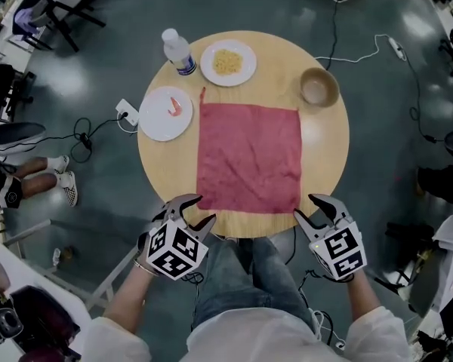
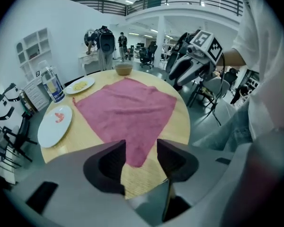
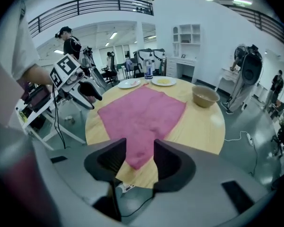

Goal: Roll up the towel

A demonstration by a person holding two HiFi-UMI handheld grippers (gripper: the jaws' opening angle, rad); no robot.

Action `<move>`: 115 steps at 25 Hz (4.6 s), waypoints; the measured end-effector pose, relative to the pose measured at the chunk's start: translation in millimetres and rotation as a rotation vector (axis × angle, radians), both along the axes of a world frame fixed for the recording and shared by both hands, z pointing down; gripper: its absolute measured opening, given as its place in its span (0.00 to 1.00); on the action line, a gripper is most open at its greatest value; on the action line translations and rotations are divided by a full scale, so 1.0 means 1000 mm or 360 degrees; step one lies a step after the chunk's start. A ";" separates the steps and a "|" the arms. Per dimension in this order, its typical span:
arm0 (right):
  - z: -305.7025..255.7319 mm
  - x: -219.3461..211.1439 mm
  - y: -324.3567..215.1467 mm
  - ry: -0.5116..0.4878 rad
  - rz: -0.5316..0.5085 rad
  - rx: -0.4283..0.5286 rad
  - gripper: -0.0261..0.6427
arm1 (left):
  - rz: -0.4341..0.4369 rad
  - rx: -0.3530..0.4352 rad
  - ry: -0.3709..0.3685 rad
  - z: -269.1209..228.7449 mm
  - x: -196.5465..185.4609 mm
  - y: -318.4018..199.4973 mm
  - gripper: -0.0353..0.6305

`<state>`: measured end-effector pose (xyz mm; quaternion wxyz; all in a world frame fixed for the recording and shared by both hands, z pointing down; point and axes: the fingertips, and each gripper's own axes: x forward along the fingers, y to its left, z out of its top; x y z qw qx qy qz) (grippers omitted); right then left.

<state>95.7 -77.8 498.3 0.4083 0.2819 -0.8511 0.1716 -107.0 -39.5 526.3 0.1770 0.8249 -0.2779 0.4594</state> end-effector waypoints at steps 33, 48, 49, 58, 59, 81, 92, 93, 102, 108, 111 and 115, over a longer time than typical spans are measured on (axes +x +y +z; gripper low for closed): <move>0.069 0.000 0.041 0.0477 -0.0674 -0.0068 0.17 | 0.0456 -0.0135 -0.0254 0.045 -0.009 0.018 0.24; 0.069 0.001 0.038 0.0499 -0.0699 -0.0099 0.06 | 0.0455 -0.0095 -0.0275 0.046 -0.011 0.013 0.08; 0.069 0.001 0.039 0.0493 -0.0702 -0.0120 0.06 | 0.0452 -0.0117 -0.0262 0.046 -0.011 0.016 0.08; 0.051 0.004 0.037 0.0418 -0.0710 -0.0247 0.06 | 0.0425 -0.0284 -0.0151 0.034 -0.010 0.019 0.08; 0.049 0.003 0.034 0.0409 -0.0709 -0.0262 0.06 | 0.0418 -0.0293 -0.0137 0.032 -0.010 0.016 0.08; 0.055 0.003 -0.021 0.0355 -0.0585 -0.0300 0.09 | 0.0176 -0.0326 -0.0112 0.037 -0.018 -0.039 0.10; 0.024 0.005 -0.021 0.0333 -0.0596 -0.0175 0.17 | 0.0181 -0.0181 -0.0119 0.010 -0.025 -0.037 0.23; 0.023 0.003 -0.015 0.0333 -0.0627 -0.0176 0.17 | 0.0244 -0.0174 -0.0143 0.010 -0.021 -0.030 0.23; 0.048 -0.006 0.012 0.0412 -0.0768 -0.0161 0.17 | 0.0431 -0.0140 -0.0263 0.031 -0.005 -0.008 0.20; 0.064 -0.004 0.009 0.0471 -0.0813 -0.0140 0.16 | 0.0459 -0.0161 -0.0262 0.042 -0.007 -0.012 0.19; 0.067 -0.004 0.009 0.0478 -0.0816 -0.0128 0.14 | 0.0491 -0.0155 -0.0282 0.043 -0.008 -0.014 0.16; 0.066 -0.003 0.005 0.0462 -0.0789 -0.0106 0.10 | 0.0480 -0.0126 -0.0297 0.042 -0.008 -0.016 0.13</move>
